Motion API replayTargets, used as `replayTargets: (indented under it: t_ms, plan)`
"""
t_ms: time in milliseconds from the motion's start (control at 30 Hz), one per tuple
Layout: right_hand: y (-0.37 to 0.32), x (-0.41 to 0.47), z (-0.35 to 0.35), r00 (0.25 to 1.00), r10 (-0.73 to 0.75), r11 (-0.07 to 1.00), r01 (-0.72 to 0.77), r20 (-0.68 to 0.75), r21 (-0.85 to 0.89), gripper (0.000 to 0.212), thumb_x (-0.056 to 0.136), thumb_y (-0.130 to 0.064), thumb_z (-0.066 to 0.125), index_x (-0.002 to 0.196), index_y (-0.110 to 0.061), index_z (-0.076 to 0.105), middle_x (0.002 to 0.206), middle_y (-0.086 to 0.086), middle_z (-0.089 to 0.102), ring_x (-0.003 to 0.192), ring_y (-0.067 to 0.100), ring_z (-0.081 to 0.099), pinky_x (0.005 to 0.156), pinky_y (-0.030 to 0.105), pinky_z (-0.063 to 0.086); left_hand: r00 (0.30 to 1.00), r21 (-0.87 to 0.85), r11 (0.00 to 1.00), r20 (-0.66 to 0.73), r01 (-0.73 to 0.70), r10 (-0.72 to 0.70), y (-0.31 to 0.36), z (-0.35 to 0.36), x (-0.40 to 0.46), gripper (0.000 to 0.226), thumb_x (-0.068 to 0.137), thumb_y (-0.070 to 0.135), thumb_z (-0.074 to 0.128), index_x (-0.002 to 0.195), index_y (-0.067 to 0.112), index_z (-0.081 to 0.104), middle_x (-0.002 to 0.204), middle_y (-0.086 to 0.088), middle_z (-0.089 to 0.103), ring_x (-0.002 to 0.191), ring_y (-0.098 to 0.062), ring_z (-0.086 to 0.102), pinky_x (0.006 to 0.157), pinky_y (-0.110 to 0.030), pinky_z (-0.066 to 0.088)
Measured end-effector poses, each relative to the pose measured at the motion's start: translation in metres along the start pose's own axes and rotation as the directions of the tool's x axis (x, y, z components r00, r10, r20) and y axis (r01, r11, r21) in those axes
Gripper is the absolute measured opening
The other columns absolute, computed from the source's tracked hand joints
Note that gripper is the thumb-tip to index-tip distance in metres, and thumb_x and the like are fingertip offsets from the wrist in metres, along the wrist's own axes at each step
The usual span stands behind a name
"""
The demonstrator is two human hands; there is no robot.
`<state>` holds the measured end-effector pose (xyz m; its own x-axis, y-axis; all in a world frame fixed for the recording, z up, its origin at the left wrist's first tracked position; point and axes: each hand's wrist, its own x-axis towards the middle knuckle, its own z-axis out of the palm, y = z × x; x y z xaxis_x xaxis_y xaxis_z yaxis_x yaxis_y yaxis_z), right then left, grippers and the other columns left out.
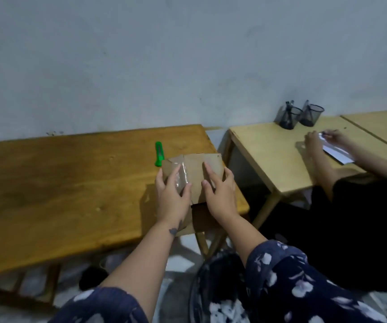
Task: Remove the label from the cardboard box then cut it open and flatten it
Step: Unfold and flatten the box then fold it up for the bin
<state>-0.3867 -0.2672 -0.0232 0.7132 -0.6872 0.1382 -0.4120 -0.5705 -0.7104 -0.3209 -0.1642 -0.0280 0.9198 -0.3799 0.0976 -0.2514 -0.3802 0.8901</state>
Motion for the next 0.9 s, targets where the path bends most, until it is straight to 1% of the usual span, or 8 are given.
replayTargets:
  t_ms: [100,233,333,433,500,667,767,900]
  plan:
    - [0.048,-0.038,-0.034,0.997,0.069,0.997,-0.068,0.016,-0.036,0.046,0.096,-0.034,0.044,0.138,-0.052,0.032,0.155,0.011,0.014,0.139,0.032,0.021,0.112,0.044,0.023,0.999,0.026,0.999,0.046,0.025,-0.026,0.004,0.044,-0.049,0.051,0.091,0.033,0.059,0.139,0.041,0.042,0.158,-0.001,0.010,0.143,-0.021,0.020,0.107,-0.030,0.027]
    - [0.110,-0.090,-0.060,0.978,0.202,0.977,-0.198,0.058,-0.074,0.047,0.097,-0.038,0.041,0.139,-0.054,0.028,0.156,0.013,0.012,0.139,0.033,0.021,0.111,0.043,0.025,0.983,0.106,0.991,0.160,0.077,-0.094,-0.004,0.097,-0.107,0.052,0.090,0.036,0.059,0.138,0.040,0.041,0.157,-0.002,0.011,0.143,-0.022,0.020,0.111,-0.038,0.032]
    - [0.156,-0.125,-0.059,0.942,0.320,0.945,-0.309,0.100,-0.105,0.047,0.097,-0.039,0.040,0.139,-0.055,0.026,0.156,0.013,0.012,0.140,0.034,0.020,0.112,0.043,0.024,0.950,0.180,0.973,0.250,0.146,-0.189,-0.024,0.129,-0.143,0.052,0.090,0.035,0.059,0.139,0.039,0.040,0.157,-0.002,0.013,0.142,-0.023,0.022,0.110,-0.039,0.030]
    - [0.196,-0.157,-0.045,0.905,0.396,0.917,-0.380,0.158,-0.123,0.046,0.097,-0.039,0.040,0.139,-0.053,0.027,0.156,0.014,0.013,0.140,0.034,0.019,0.114,0.042,0.021,0.912,0.234,0.957,0.329,0.173,-0.245,-0.059,0.152,-0.174,0.052,0.090,0.035,0.060,0.139,0.035,0.041,0.155,-0.003,0.018,0.140,-0.025,0.027,0.109,-0.035,0.029]
    - [0.221,-0.175,-0.031,0.876,0.437,0.899,-0.415,0.206,-0.144,0.046,0.098,-0.040,0.040,0.140,-0.052,0.028,0.156,0.015,0.013,0.141,0.033,0.019,0.114,0.040,0.020,0.875,0.279,0.939,0.381,0.199,-0.298,-0.085,0.163,-0.190,0.052,0.091,0.035,0.059,0.139,0.033,0.040,0.155,-0.005,0.020,0.139,-0.025,0.027,0.108,-0.033,0.030]
    - [0.296,-0.202,0.022,0.785,0.543,0.840,-0.502,0.298,-0.207,0.044,0.098,-0.043,0.036,0.140,-0.053,0.027,0.156,0.016,0.015,0.140,0.037,0.019,0.114,0.041,0.019,0.736,0.354,0.892,0.518,0.280,-0.436,-0.165,0.204,-0.209,0.055,0.092,0.038,0.056,0.143,0.036,0.033,0.157,-0.004,0.013,0.140,-0.027,0.027,0.107,-0.035,0.031]
    - [0.350,-0.209,0.065,0.728,0.597,0.802,-0.556,0.336,-0.220,0.044,0.098,-0.044,0.036,0.141,-0.051,0.028,0.156,0.017,0.015,0.139,0.038,0.018,0.115,0.041,0.017,0.669,0.391,0.867,0.558,0.310,-0.491,-0.223,0.239,-0.213,0.056,0.093,0.038,0.055,0.144,0.035,0.032,0.157,-0.004,0.013,0.137,-0.027,0.033,0.105,-0.034,0.033]
    - [0.423,-0.209,0.125,0.661,0.658,0.749,-0.623,0.360,-0.225,0.044,0.098,-0.045,0.036,0.140,-0.052,0.028,0.157,0.015,0.013,0.140,0.038,0.017,0.116,0.041,0.015,0.593,0.448,0.825,0.578,0.344,-0.561,-0.297,0.292,-0.212,0.056,0.095,0.039,0.051,0.145,0.038,0.027,0.159,-0.001,0.006,0.138,-0.027,0.030,0.104,-0.035,0.036]
